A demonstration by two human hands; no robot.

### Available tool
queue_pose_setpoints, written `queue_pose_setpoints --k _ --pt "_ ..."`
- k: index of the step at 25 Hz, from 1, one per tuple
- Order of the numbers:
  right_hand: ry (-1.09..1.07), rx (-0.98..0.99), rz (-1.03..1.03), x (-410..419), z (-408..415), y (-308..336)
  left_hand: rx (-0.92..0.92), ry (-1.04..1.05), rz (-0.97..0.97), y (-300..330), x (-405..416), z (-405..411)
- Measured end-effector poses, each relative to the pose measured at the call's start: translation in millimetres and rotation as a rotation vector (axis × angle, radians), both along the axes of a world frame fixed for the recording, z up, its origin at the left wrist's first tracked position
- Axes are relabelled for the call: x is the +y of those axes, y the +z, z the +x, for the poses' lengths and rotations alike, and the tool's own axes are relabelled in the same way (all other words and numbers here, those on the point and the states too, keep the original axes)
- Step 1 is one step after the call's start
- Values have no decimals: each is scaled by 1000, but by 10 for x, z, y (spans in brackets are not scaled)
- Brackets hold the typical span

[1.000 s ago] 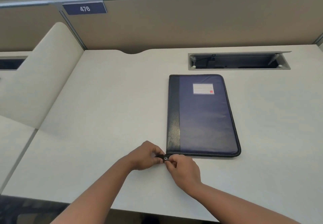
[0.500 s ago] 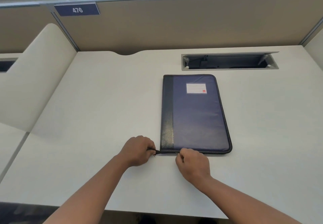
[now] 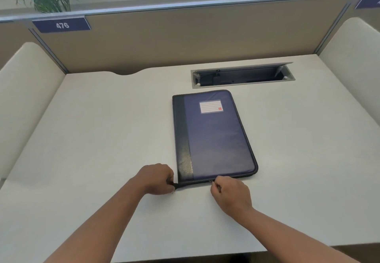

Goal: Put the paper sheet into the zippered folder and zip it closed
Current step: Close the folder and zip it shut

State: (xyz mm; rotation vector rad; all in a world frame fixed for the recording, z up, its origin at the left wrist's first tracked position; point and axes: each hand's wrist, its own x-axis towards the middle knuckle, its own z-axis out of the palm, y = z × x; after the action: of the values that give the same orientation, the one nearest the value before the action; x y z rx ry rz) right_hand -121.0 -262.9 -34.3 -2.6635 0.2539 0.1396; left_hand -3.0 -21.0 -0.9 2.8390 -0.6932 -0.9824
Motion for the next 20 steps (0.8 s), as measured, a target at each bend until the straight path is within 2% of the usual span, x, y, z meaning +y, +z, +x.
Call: queue_pose_setpoints --k 4,7,12,20 --pt "-59 -1 18 -30 -21 -57 -253 -12 -125 4 -228 -96" --pt "-118 -24 25 7 -58 -101 -368 -125 -246 -99 -406 -196" --pt "-212 -19 110 95 -89 -141 -381 -107 -240 -236 -490 -264" --pt "-164 -41 172 173 -115 -81 -362 -116 -178 -264 -530 -275"
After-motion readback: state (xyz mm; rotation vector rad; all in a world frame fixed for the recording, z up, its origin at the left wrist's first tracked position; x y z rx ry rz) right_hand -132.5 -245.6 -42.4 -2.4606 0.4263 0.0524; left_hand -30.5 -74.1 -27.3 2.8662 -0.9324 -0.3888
